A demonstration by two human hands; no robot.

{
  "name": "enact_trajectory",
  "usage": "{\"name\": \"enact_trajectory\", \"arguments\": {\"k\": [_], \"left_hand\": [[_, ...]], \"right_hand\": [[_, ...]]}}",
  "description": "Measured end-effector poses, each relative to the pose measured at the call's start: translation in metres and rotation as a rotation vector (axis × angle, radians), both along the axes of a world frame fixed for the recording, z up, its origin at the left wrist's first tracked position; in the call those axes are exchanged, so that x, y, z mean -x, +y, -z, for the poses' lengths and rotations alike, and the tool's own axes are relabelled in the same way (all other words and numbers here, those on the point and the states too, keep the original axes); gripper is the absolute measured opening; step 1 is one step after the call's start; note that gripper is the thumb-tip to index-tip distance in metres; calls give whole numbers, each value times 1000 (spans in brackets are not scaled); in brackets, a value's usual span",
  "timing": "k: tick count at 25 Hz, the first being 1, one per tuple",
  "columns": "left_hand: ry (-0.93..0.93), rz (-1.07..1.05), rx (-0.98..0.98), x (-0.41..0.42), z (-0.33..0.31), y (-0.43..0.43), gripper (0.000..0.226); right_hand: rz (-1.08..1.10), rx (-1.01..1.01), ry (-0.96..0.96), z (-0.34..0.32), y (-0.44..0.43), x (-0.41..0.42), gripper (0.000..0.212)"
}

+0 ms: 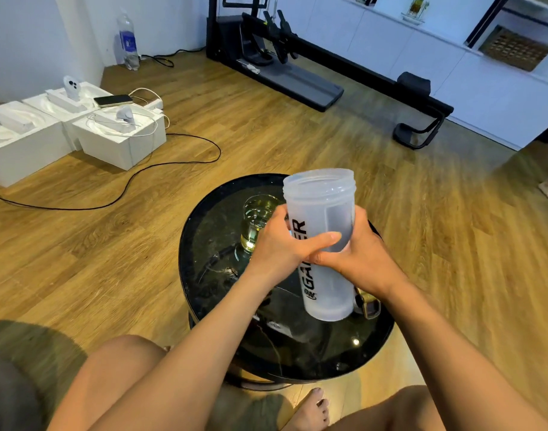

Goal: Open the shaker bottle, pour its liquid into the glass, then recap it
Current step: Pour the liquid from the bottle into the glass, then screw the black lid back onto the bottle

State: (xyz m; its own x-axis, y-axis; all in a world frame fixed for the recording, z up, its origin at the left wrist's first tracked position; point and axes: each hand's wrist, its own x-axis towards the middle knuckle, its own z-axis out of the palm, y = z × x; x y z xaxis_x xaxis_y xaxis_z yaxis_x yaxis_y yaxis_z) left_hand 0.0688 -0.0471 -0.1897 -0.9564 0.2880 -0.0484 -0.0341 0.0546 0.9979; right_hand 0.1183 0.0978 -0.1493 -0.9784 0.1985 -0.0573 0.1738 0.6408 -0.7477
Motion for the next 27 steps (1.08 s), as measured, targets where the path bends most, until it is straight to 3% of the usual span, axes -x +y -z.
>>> {"name": "enact_trajectory", "arguments": {"k": [6, 15, 17, 20, 22, 24, 27], "left_hand": [[194, 83, 202, 0, 6, -10, 88], [166, 124, 254, -27, 15, -13, 98], [171, 90, 337, -39, 11, -11, 99], [37, 42, 583, -66, 16, -13, 103], [-24, 60, 749, -91, 25, -12, 92], [38, 118, 770, -114, 28, 1, 70], [189, 229, 802, -117, 38, 45, 81]], "right_hand": [[32, 88, 14, 22, 2, -12, 97], [0, 89, 28, 46, 7, -30, 92], [-19, 44, 0, 50, 13, -31, 91], [17, -135, -26, 60, 28, -44, 94], [71, -220, -44, 67, 42, -54, 89], [100, -286, -64, 73, 57, -63, 84], [89, -364, -103, 88, 79, -76, 87]]}}
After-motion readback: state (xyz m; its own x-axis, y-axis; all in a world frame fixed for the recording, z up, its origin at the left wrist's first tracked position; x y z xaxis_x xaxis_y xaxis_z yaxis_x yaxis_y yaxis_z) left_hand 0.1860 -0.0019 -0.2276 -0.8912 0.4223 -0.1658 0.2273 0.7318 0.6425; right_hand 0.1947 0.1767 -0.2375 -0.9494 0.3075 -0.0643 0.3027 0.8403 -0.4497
